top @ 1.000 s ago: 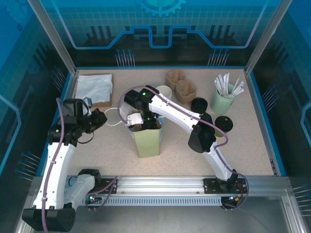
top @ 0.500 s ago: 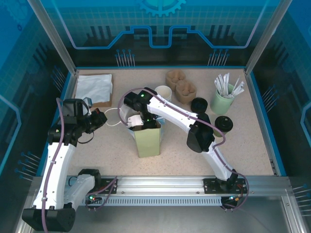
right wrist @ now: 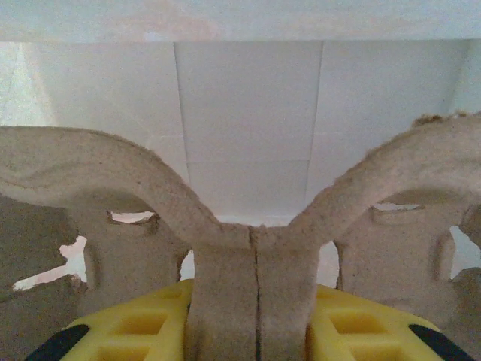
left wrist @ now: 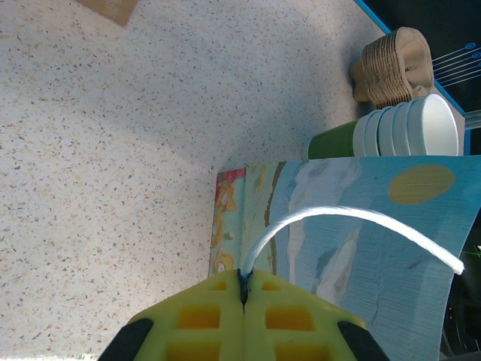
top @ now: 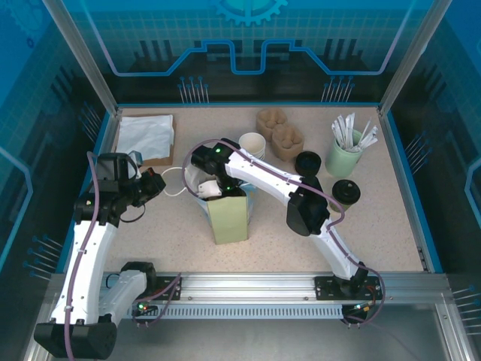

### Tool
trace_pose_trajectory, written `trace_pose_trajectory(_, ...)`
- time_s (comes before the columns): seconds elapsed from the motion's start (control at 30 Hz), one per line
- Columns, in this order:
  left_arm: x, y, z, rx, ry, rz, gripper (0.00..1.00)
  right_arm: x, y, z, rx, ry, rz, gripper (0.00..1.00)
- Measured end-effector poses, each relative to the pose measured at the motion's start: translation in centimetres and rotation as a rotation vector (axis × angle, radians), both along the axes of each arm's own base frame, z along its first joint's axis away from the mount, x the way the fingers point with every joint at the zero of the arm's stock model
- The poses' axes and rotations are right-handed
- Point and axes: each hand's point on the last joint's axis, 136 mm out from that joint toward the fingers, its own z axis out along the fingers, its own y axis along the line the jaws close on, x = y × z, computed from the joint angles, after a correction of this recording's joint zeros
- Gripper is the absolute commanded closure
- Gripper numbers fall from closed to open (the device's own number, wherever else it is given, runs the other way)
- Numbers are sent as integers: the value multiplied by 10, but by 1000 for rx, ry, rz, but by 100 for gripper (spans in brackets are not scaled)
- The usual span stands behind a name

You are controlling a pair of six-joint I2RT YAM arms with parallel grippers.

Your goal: Pack the takeout coffee

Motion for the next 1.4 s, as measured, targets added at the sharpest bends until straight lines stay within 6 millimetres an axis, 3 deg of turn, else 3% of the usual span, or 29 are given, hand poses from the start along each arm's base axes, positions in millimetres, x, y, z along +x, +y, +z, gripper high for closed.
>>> trace_pose_trajectory(0.43,-1,0,-1,0,4,0,100,-1,-2,-15,-31,22,-1,60)
trace_pose_trajectory(0.8,-1,0,0,-2,2,-2,100,-2,3,-12,-12,29,1,38)
trace_pose_trajectory(0.97,-1,-3,1,-15,1,-14,100,2,13,16,70,-10,1,27)
trace_pose_trajectory(1.4,-2,-7,2,-31,1,-27,100,9,29,105,296,-147,-10,12)
